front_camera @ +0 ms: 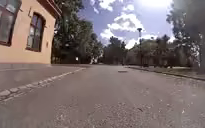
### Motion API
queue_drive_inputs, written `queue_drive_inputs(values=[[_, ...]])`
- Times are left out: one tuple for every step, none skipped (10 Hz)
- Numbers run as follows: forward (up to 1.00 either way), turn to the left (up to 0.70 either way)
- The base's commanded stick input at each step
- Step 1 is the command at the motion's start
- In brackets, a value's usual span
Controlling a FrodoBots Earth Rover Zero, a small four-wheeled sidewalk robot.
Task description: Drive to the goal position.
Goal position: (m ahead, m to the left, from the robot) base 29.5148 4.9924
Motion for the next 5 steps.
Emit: queue_drive_inputs(values=[[0.85,0.00],[0.85,0.00],[0.85,0.00],[0.85,0.00],[0.85,0.00]])
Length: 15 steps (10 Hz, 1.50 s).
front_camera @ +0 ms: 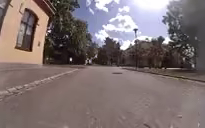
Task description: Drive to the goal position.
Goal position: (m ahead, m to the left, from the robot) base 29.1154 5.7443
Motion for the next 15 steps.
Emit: queue_drive_inputs(values=[[0.85,0.00],[0.85,0.00],[0.85,0.00],[0.85,0.00],[0.85,0.00],[0.85,0.00],[0.85,0.00],[0.85,0.00],[0.85,0.00],[0.85,0.00],[0.85,0.00],[0.85,0.00],[0.85,0.00],[0.85,0.00],[0.85,0.00]])
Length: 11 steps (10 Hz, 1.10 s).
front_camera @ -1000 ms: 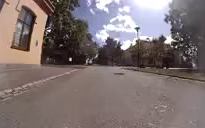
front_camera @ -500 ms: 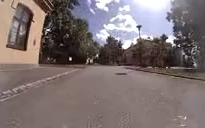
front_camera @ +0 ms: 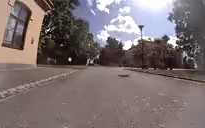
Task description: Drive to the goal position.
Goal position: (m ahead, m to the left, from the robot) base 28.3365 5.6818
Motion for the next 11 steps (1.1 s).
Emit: queue_drive_inputs(values=[[0.85,0.00],[0.85,0.00],[0.85,0.00],[0.85,0.00],[0.85,0.00],[0.85,0.00],[0.85,0.00],[0.85,0.00],[0.85,0.00],[0.85,0.00],[0.85,-0.23]])
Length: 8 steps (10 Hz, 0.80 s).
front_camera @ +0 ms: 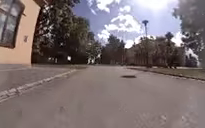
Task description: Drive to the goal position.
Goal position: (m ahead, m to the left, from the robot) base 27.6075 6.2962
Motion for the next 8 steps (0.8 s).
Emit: queue_drive_inputs(values=[[0.85,-0.34],[0.85,-0.22],[0.85,0.00],[0.85,0.00],[0.85,0.00],[0.85,0.00],[0.85,0.00],[0.85,0.00]])
